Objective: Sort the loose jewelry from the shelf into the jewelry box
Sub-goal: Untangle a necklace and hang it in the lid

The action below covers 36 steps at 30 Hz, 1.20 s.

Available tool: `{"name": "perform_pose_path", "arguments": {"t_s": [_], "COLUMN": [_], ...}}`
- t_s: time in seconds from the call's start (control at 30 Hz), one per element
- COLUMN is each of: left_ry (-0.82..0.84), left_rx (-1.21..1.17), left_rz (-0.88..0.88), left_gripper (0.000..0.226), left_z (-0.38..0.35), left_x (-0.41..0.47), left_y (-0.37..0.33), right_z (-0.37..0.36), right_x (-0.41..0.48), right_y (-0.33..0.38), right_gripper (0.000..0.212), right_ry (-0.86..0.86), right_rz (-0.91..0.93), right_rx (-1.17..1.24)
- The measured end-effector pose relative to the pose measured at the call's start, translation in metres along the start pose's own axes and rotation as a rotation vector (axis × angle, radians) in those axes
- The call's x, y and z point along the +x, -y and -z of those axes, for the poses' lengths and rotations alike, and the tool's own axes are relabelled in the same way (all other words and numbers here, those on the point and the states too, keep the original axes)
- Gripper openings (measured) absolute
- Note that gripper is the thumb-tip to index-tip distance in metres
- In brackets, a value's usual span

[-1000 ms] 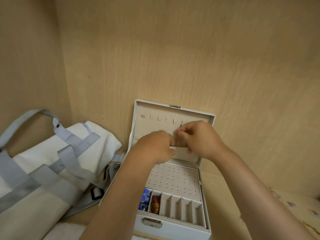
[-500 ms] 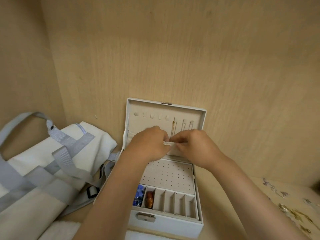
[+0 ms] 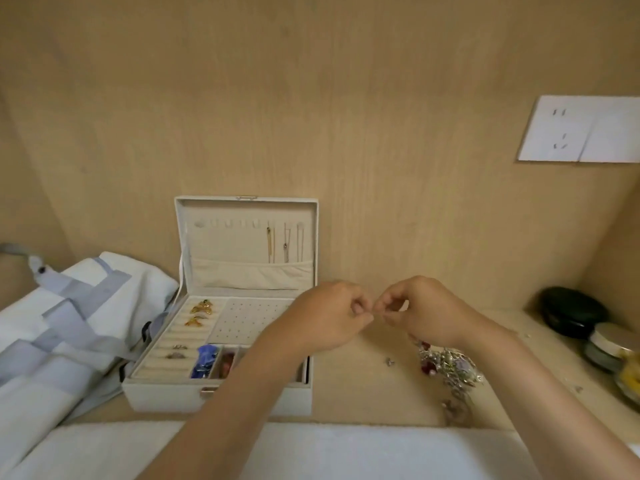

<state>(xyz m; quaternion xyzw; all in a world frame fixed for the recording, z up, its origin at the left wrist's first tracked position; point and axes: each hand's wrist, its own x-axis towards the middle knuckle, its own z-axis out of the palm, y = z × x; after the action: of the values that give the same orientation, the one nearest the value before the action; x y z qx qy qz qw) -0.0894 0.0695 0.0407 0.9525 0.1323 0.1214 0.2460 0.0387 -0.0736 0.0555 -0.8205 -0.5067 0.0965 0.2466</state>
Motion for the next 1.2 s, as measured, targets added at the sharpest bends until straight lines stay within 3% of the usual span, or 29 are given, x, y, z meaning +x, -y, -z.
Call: {"name": "perform_pose_path", "arguments": {"t_s": [0.23,0.37,0.67,0.83,1.07,1.2], "left_ry": [0.16,0.132,0.031,-0.038,-0.12,-0.133], "left_rx": [0.098,0.161,0.111,-0.048,-0.398,-0.637], "left_rz": [0.073,0.107,0.128,0.192,0.269,0.324], "left_gripper": [0.013,0.019,0.009,0.015,0.027,0.015], "left_z": [-0.05,-0.065,-0.08,-0.076,-0.055,-0.044], "left_x": [0.011,0.01,0.005,0.006,0.004,0.002], "left_y": [-0.018,-0.017,-0.011,-0.008,-0.02,-0.022], "right_z": [-0.015,-0.021,-0.032,-0.037,-0.034,-0.026], "right_x": [-0.02,-0.021,-0.013,-0.009,-0.011,-0.015], "right_y": [-0.04,-0.048,-0.054,-0.062,-0.052,-0.04], "right_gripper": [0.013,0.011,0.017,0.01,0.007,0.007], "right_ry": [0.13,0.161,0.098,0.005,-0.153,-0.144], "right_rz": [-0.128,-0.138,-0.064,-0.049,-0.048,-0.095], "right_rx": [-0.142,-0.137,-0.135,0.094,0.593,0.803]}}
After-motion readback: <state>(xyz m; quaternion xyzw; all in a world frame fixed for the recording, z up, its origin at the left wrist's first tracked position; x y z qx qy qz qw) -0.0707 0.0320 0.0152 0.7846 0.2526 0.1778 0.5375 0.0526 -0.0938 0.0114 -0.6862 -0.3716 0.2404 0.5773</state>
